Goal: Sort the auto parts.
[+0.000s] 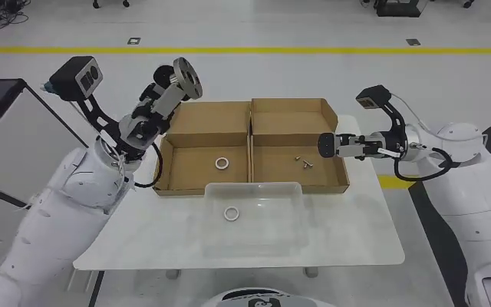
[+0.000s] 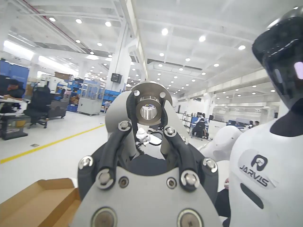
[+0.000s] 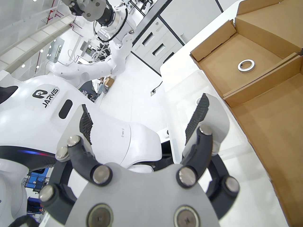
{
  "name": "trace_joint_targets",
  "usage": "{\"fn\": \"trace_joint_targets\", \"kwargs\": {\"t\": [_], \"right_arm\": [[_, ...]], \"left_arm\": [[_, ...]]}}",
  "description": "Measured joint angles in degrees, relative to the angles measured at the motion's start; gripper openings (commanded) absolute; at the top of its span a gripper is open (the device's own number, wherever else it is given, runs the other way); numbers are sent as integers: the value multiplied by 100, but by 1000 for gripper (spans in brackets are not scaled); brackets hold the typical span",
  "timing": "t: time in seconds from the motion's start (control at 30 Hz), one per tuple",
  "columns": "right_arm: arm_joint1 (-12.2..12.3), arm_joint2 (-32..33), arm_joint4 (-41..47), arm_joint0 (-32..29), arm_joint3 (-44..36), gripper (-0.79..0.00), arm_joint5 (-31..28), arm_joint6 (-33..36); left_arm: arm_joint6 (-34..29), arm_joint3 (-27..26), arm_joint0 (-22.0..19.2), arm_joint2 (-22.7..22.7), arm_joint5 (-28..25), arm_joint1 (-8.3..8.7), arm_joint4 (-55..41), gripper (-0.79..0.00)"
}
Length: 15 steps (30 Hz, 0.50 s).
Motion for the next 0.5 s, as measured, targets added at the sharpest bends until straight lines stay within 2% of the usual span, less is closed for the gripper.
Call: {"fn": "trace_joint_targets", "kwargs": {"t": [0.17, 0.33, 0.5], "right_arm": [[0, 0, 0, 0, 0, 0, 0, 0], [0, 0, 0, 0, 0, 0, 0, 0], [0, 0, 0, 0, 0, 0, 0, 0]], "left_arm": [[-602, 281, -128, -319, 632, 10, 130, -785], [-1479, 446, -136, -632, 1159, 62, 839, -785], [-2338, 464, -14, -928, 1366, 127, 1427, -785]]}}
